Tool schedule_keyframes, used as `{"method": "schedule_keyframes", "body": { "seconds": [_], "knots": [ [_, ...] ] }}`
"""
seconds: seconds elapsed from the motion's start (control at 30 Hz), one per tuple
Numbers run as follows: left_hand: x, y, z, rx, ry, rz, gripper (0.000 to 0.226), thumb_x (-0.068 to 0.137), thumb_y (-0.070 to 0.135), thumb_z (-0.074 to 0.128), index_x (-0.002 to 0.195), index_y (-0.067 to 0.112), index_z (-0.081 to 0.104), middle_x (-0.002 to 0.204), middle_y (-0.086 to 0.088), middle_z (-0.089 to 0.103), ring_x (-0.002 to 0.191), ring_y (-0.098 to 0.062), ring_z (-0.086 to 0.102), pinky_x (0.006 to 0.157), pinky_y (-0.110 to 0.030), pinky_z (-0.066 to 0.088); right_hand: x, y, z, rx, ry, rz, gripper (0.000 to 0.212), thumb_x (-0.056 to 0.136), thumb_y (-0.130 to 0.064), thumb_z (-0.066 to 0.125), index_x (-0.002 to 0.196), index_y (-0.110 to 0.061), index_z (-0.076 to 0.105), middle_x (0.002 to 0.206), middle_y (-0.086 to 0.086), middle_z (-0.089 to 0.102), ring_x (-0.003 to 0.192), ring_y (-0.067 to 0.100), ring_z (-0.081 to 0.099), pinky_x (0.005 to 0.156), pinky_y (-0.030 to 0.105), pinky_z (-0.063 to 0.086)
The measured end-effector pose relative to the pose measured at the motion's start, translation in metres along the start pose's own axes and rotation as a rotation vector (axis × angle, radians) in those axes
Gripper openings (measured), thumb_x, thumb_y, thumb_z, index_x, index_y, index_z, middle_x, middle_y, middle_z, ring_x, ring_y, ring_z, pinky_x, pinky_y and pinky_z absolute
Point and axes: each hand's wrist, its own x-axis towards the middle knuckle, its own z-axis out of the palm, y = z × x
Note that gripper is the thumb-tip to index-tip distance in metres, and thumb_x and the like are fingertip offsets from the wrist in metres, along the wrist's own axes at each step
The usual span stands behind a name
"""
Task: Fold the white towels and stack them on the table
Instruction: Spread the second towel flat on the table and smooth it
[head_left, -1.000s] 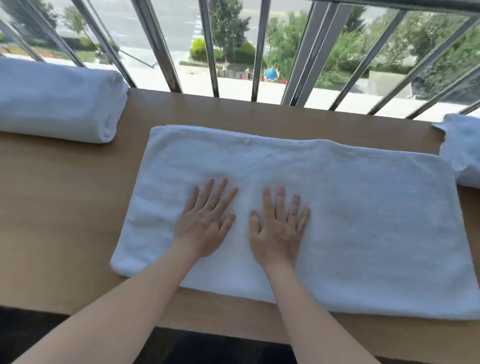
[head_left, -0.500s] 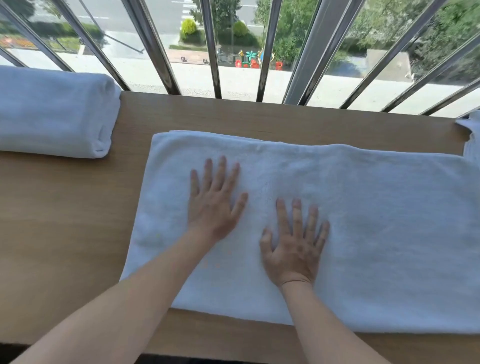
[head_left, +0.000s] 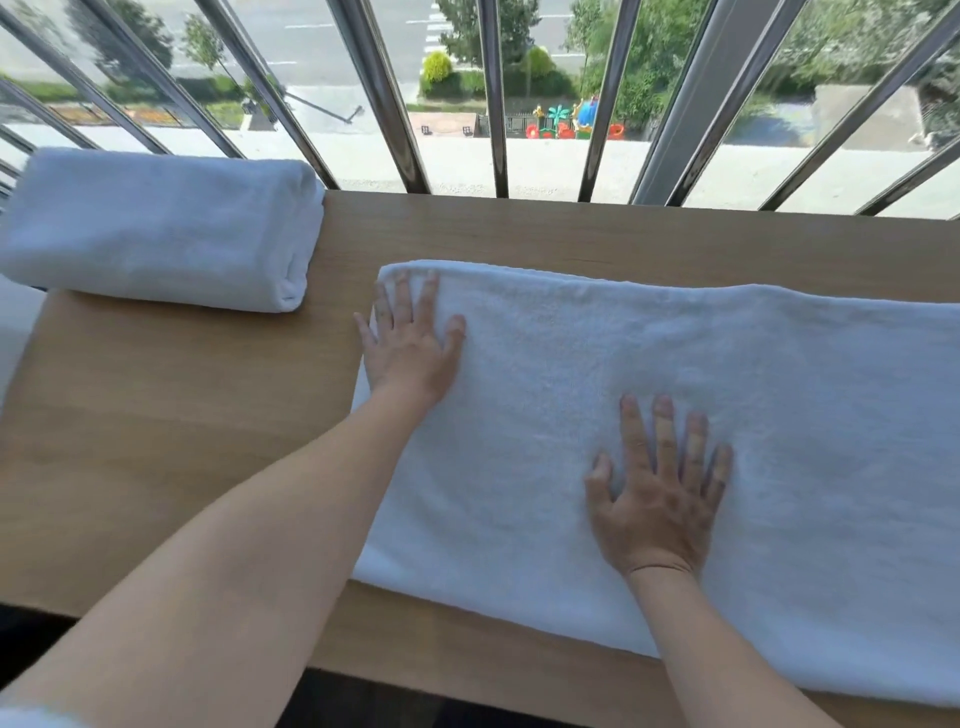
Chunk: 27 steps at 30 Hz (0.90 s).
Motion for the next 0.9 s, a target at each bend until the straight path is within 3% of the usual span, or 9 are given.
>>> {"method": "schedule_keyframes", "body": {
  "seconds": [0.13, 0.37, 0.43, 0.53, 0.67, 0.8, 0.9],
  "knots": [
    [-0.05, 0.022, 0.023, 0.012, 0.055, 0.161, 0.072, 0.097, 0.062, 0.012, 0.159, 0.032, -0.008, 0.167, -0.005, -0.02, 0.152, -0.025, -0.022, 0.122, -0.045, -0.016, 0.001, -0.003, 0.0, 0.005, 0.011, 0.012, 0.069, 0.089, -0.048, 0.04, 0.155, -0.03, 0.033, 0.163, 0.005, 0.029, 0.153, 0.034, 0.015, 0.121, 0.059, 0.009],
    [-0.17, -0.016, 0.067, 0.089, 0.057, 0.474, 0.07, 0.101, 0.057, 0.028, 0.161, 0.029, 0.006, 0.169, -0.001, -0.002, 0.155, -0.024, -0.004, 0.124, -0.049, 0.006, 0.0, -0.004, -0.002, -0.001, -0.043, 0.026, 0.068, 0.089, -0.05, 0.037, 0.155, -0.033, 0.031, 0.164, 0.002, 0.027, 0.153, 0.033, 0.013, 0.122, 0.057, 0.006],
    [-0.17, -0.044, 0.061, 0.115, 0.052, 0.448, 0.069, 0.1, 0.058, 0.026, 0.161, 0.033, 0.004, 0.169, 0.004, -0.004, 0.155, -0.021, -0.006, 0.124, -0.049, 0.008, 0.0, -0.004, -0.003, 0.003, -0.052, 0.032, 0.068, 0.09, -0.05, 0.037, 0.155, -0.033, 0.032, 0.164, 0.002, 0.027, 0.152, 0.033, 0.014, 0.122, 0.057, 0.006],
    [-0.16, -0.072, 0.049, 0.102, 0.046, 0.27, 0.071, 0.098, 0.06, 0.02, 0.159, 0.036, -0.006, 0.168, 0.008, -0.015, 0.153, -0.017, -0.016, 0.125, -0.044, -0.001, 0.0, -0.004, -0.004, 0.001, -0.079, 0.035, 0.068, 0.09, -0.051, 0.034, 0.155, -0.033, 0.032, 0.164, 0.002, 0.027, 0.152, 0.033, 0.014, 0.122, 0.058, 0.007],
    [-0.164, -0.055, 0.052, 0.054, 0.057, 0.128, 0.073, 0.097, 0.062, 0.012, 0.158, 0.032, -0.014, 0.166, 0.004, -0.023, 0.151, -0.02, -0.026, 0.124, -0.045, -0.008, 0.0, -0.009, -0.009, -0.014, -0.143, 0.044, 0.068, 0.091, -0.051, 0.03, 0.157, -0.035, 0.024, 0.166, 0.0, 0.021, 0.154, 0.031, 0.007, 0.122, 0.056, 0.003],
    [-0.188, 0.003, 0.071, 0.055, 0.022, 0.386, 0.07, 0.1, 0.062, 0.012, 0.16, 0.031, -0.005, 0.168, 0.002, -0.016, 0.153, -0.024, -0.019, 0.124, -0.047, -0.007, -0.002, -0.01, -0.016, -0.015, -0.244, 0.038, 0.067, 0.095, -0.05, 0.024, 0.159, -0.037, 0.013, 0.168, -0.003, 0.008, 0.155, 0.027, -0.004, 0.123, 0.053, -0.005],
    [-0.184, 0.057, 0.079, 0.0, 0.017, 0.44, 0.065, 0.101, 0.058, 0.009, 0.16, 0.032, 0.0, 0.168, 0.003, -0.008, 0.154, -0.023, -0.016, 0.123, -0.045, -0.01, -0.002, -0.002, -0.024, 0.099, -0.227, -0.013, 0.061, 0.097, -0.038, 0.029, 0.157, -0.032, 0.026, 0.167, -0.001, 0.016, 0.155, 0.024, 0.004, 0.124, 0.048, 0.0]
  ]
}}
